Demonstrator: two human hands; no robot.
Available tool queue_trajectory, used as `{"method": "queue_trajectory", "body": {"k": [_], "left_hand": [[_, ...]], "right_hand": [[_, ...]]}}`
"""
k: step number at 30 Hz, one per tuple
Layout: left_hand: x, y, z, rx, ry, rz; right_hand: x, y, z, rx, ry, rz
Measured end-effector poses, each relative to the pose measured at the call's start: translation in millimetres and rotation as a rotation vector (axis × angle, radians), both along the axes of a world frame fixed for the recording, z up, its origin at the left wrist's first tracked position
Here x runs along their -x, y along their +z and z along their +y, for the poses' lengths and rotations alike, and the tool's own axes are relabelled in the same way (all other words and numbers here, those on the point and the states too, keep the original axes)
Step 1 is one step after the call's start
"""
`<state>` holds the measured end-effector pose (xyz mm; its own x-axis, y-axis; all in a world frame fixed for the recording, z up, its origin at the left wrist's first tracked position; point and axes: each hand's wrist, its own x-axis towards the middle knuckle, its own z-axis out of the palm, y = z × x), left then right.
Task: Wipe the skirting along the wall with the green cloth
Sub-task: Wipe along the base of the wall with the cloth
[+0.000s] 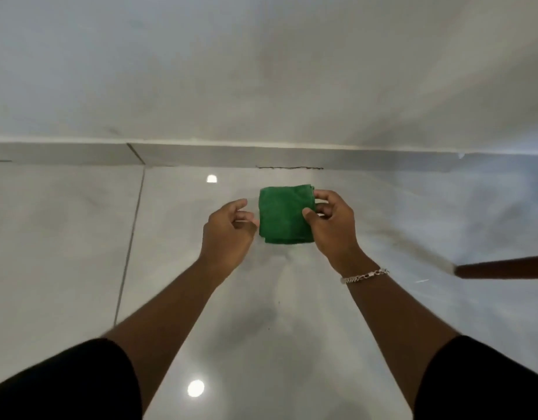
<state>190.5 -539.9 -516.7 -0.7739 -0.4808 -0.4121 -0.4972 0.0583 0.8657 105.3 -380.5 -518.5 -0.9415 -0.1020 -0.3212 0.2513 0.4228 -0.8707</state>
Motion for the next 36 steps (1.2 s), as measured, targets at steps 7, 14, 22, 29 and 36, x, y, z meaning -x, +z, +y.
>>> {"method": "queue_trajectory", "body": {"k": [7,14,22,29,36], "left_hand": [[17.2,-100.3,-41.7,0.914,-0.655,-0.064],[27.4,-117.6,-47.1,1.103,-0.666,-0.079],[28.0,-119.7,-51.8,1.094,-0.702,-0.067],[29.7,-123.9,-54.8,1.113,-0.711,-0.036],[28.0,-123.2,-66.8,1.121,-0.763,0.008]], "right_hand": [[39.9,-67.7,-18.6,-0.197,-0.143,0.334],[29.7,-98.5,-54.2,-0.658,0.382,0.716],[83.1,-100.9,-0.3,-0.869,0.152,0.583],[69.4,-96.1,-42.9,-0.898,-0.055,0.386],[55.7,-94.0,-64.5,-0.828,0.362,0.638]]}}
